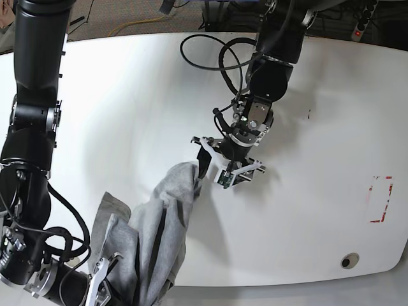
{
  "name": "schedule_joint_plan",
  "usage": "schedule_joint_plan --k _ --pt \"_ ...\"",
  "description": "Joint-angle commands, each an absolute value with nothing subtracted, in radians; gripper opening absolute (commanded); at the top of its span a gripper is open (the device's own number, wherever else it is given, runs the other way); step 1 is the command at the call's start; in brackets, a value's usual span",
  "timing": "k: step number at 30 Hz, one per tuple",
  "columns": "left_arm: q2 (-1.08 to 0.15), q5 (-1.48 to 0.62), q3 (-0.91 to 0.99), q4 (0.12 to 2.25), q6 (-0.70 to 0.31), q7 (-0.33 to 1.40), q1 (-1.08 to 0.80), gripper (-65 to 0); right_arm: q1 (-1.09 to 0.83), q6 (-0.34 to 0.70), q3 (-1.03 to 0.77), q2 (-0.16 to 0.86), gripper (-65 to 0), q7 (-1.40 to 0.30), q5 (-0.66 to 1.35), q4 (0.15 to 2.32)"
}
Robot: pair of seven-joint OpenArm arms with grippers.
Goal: Fold the T-shirt properly
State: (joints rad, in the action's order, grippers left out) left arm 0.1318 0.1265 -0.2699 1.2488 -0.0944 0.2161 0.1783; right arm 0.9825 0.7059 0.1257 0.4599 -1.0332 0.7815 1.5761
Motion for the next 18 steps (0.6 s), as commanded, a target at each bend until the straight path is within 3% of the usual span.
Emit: schedule_joint_plan --k 1,9,18 --pt "0.140 0.119 -0.312 1.230 -0.094 0.191 0.219 -28.6 1.027 0.698 0.117 0.466 -65.0 -0.998 0.794 1.590" --pt "0.147 0.119 -0.389 1.119 -0.094 0.171 0.269 -28.6 1.027 0.698 0.117 0.466 -65.0 -0.998 0.792 1.590" --pt "0.157 0.117 -0.390 0.840 -0.094 -0.024 0.364 -29.3 1.027 0.698 0.117 0.469 -65.0 -1.012 0.788 1.590"
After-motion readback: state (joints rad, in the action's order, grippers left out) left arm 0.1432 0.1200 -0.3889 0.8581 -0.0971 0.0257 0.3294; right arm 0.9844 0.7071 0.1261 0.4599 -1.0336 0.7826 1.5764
